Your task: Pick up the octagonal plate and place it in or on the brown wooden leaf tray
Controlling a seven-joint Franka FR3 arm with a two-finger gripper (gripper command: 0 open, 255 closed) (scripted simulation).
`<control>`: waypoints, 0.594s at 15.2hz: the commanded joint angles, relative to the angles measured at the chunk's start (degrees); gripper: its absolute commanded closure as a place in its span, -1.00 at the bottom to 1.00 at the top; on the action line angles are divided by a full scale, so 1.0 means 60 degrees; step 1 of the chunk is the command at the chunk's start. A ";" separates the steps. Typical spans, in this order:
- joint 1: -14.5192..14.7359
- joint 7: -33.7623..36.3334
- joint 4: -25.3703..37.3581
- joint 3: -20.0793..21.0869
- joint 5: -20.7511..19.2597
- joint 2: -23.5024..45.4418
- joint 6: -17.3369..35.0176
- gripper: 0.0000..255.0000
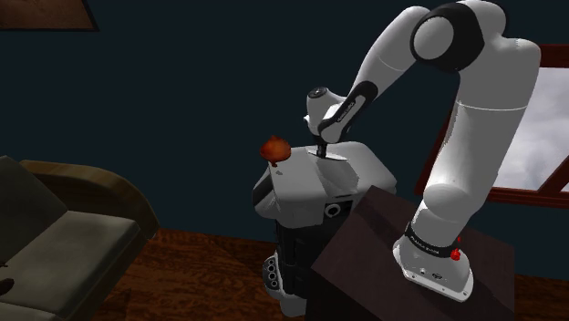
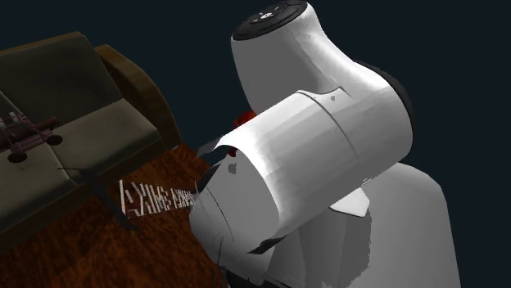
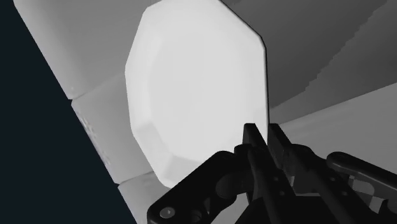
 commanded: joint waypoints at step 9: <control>0.0475 -0.0092 0.2201 0.0574 0.0931 0.0967 -0.1407 1.00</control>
